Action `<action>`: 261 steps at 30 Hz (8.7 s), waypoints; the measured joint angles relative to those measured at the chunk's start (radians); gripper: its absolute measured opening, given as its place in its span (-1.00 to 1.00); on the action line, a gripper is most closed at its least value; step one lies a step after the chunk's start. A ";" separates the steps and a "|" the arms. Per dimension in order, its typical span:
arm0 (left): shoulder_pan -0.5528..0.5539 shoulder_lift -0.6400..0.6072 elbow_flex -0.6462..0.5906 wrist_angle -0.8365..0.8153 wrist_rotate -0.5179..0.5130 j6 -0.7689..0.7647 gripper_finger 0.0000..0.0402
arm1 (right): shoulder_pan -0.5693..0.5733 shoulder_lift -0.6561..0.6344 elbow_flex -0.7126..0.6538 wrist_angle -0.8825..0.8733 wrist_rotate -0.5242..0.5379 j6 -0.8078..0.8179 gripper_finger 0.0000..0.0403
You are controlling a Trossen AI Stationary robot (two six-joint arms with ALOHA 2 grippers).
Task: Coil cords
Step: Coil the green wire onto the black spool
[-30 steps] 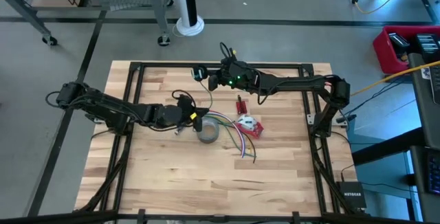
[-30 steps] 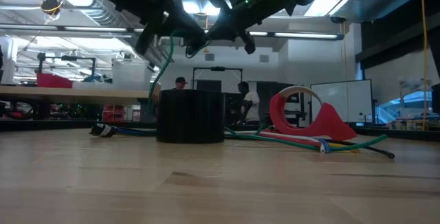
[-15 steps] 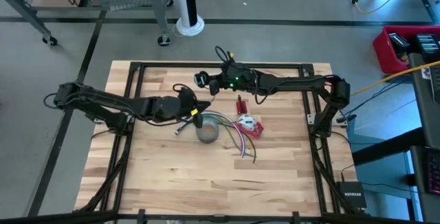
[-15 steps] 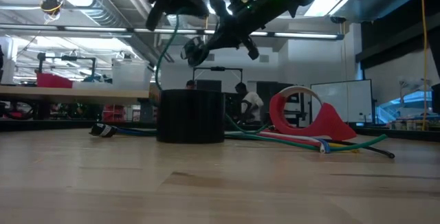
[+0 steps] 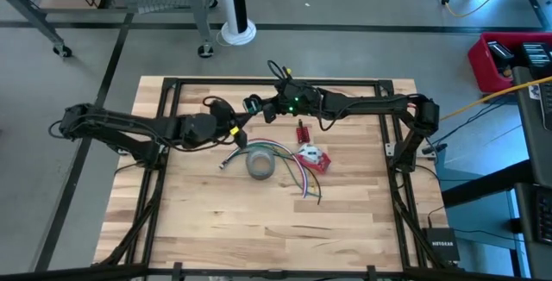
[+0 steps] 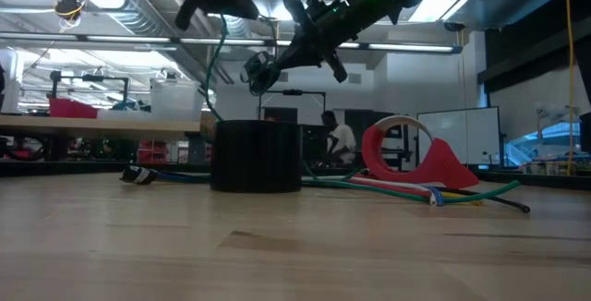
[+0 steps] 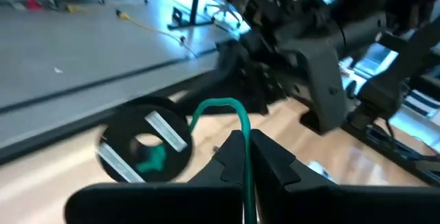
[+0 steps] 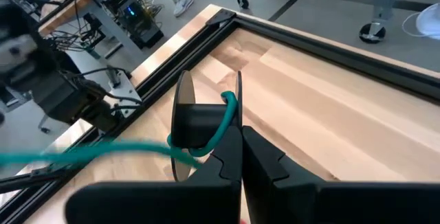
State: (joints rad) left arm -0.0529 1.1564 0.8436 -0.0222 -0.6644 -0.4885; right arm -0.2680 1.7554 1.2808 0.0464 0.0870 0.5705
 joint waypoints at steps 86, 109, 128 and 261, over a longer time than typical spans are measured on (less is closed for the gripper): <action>-0.035 -0.069 -0.166 -0.389 -0.192 -0.492 -1.00 | 0.018 0.029 0.000 -0.253 0.002 -0.110 -0.86; -0.035 -0.069 -0.165 -0.411 -0.192 -0.367 -0.97 | 0.019 0.171 0.001 -0.258 0.016 -0.109 -0.66; -0.035 -0.069 -0.165 -0.517 -0.113 -0.341 -0.94 | 0.039 0.256 0.000 -0.168 0.112 -0.512 -0.66; -0.032 -0.069 -0.166 -0.521 -0.116 -0.244 -0.94 | 0.086 0.444 0.000 0.559 0.572 -1.127 -0.96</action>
State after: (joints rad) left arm -0.0853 1.0874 0.6777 -0.5430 -0.7807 -0.7322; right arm -0.1825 2.1994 1.2808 0.6051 0.6587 -0.5565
